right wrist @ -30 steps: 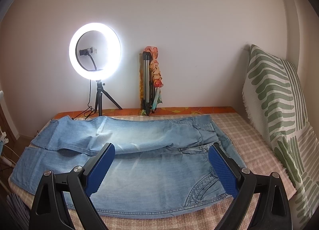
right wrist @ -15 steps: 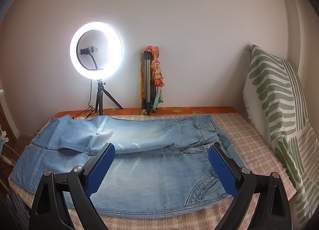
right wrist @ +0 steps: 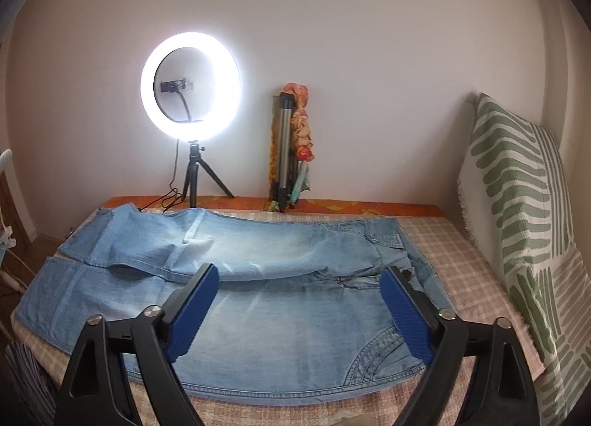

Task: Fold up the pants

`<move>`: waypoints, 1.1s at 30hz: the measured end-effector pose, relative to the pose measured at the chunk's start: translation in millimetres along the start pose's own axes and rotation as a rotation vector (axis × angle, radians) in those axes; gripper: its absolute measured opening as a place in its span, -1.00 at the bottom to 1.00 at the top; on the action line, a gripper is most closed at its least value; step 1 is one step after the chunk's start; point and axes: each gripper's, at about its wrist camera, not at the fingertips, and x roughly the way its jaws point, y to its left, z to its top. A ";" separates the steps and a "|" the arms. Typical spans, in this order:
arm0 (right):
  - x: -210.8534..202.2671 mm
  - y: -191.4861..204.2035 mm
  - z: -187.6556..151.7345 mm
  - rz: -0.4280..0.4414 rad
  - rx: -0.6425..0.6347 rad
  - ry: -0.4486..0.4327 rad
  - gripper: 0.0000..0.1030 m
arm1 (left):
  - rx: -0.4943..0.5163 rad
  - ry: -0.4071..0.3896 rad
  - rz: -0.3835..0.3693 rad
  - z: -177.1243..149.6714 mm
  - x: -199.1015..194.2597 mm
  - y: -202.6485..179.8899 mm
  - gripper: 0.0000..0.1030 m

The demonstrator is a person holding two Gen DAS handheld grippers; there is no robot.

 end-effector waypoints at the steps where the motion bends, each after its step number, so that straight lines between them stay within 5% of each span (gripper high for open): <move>1: 1.7 1.4 0.6 0.007 -0.002 0.001 0.69 | 0.000 -0.002 0.003 0.0 0.3 0.8 0.99; 6: 11.1 9.5 6.5 0.062 -0.008 0.004 0.67 | 0.004 -0.014 0.027 5.3 7.7 13.7 0.99; 9: 16.1 19.0 14.0 0.069 -0.048 -0.021 0.44 | 0.031 -0.032 0.051 10.6 13.5 19.8 0.99; 13: 31.2 31.7 28.1 0.099 -0.110 -0.011 0.43 | 0.008 -0.036 0.009 21.8 27.3 37.1 0.99; 22: 115.4 58.0 60.2 0.252 -0.221 0.113 0.42 | 0.012 0.013 -0.035 49.4 87.9 48.8 0.88; 33: 204.7 87.1 89.0 0.363 -0.269 0.119 0.42 | 0.038 0.090 -0.096 68.7 161.3 19.5 0.76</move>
